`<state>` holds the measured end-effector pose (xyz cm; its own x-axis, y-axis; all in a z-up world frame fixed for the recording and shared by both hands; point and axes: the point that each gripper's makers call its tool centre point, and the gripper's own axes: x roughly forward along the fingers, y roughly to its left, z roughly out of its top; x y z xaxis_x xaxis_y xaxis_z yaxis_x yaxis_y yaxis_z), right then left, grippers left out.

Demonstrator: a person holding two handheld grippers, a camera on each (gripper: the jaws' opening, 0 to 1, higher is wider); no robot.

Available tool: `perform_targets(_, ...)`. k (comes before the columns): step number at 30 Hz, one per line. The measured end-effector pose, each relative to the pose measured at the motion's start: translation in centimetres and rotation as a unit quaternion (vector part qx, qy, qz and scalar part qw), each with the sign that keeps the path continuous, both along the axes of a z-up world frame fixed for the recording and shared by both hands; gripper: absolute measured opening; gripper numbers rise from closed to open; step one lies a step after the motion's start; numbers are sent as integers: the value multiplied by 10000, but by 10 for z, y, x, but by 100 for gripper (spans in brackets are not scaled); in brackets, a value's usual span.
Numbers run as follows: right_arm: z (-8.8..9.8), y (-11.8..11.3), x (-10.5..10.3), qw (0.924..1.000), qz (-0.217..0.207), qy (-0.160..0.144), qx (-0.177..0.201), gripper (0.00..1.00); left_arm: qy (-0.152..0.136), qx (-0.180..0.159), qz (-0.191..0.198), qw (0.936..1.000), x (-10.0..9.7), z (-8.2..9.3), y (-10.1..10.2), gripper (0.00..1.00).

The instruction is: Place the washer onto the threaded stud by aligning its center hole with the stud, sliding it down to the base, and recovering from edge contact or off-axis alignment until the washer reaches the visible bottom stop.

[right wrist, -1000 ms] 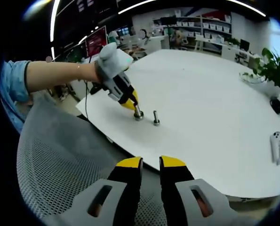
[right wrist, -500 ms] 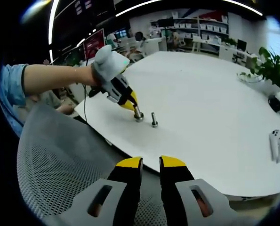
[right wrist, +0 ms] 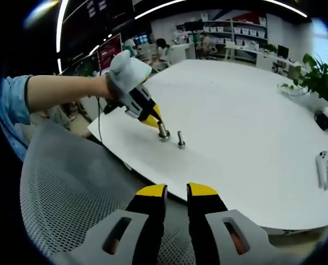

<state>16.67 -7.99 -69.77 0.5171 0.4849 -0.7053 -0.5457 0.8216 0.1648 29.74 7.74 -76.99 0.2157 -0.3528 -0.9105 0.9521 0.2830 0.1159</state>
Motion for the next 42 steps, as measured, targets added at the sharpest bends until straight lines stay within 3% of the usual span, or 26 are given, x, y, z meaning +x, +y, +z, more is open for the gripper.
perform_targets(4,-1,1,-1,10000,37,30,-8,17,-101,-189,-6,9998,-9,24,8,17)
perform_targets(7,-1,2,-2,10000,79,45,-3,18,-266,-559,75,9981,-17,51,13,17)
perform_targets(9,-2,2,-3,9999,111,65,-1,18,-333,-954,241,9946,-27,75,15,17)
perform_targets(12,-2,3,-5,9998,149,100,12,18,-352,-1714,645,9825,-48,115,22,19)
perform_targets(13,-2,4,-5,9998,152,101,13,18,-365,-1789,689,9808,-50,119,24,19)
perform_targets(14,-2,4,-5,9998,167,112,24,18,-497,-2166,943,9704,-57,138,32,20)
perform_targets(16,-3,4,-6,9997,190,129,32,18,-556,-2448,1126,9614,-64,150,39,23)
perform_targets(17,-3,5,-7,9997,198,150,48,18,-582,-2680,1362,9520,-71,159,48,23)
perform_targets(20,-3,5,-7,9997,196,161,73,18,-822,-3239,1988,9213,-81,177,71,26)
perform_targets(21,-4,5,-7,9996,195,175,69,18,-952,-3525,2264,9030,-85,186,79,26)
perform_targets(23,-4,5,-9,9995,151,227,137,18,-1158,-3855,2508,8804,-92,196,88,27)
perform_targets(26,-5,5,-12,9991,40,305,297,19,-1659,-3805,2858,8637,-96,196,107,30)
perform_targets(28,-3,7,-13,9980,-29,372,504,19,-1821,-3704,3160,8543,-99,189,118,34)
perform_targets(30,-2,6,-11,9973,-115,364,628,19,-1739,-3540,3547,8477,-103,174,129,37)
perform_targets(31,-2,5,-11,9975,-117,350,597,19,-1772,-3699,3564,8395,-105,175,130,37)
perform_targets(32,-2,5,-12,9974,-141,362,602,19,-1704,-3964,3707,8224,-106,172,130,37)
perform_targets(33,-2,7,-13,9965,-158,420,709,19,-1554,-4072,3750,8182,-107,167,128,39)
perform_targets(35,-1,10,-14,9942,-192,503,935,20,-1028,-4333,3987,8017,-111,154,120,45)
perform_targets(36,0,11,-14,9935,-178,512,1000,19,-923,-4341,3950,8043,-112,151,116,48)
perform_targets(38,1,16,-17,9929,-51,525,1070,19,-1228,-3988,3886,8215,-107,148,121,48)
perform_targets(39,0,18,-18,9919,-37,581,1128,19,-1442,-3945,3932,8179,-103,148,127,48)
perform_targets(41,0,16,-17,9911,-126,601,1179,20,-1350,-4015,4059,8098,-102,145,129,49)
perform_targets(42,1,15,-16,9906,-175,580,1224,20,-1325,-4027,4078,8087,-102,144,131,49)
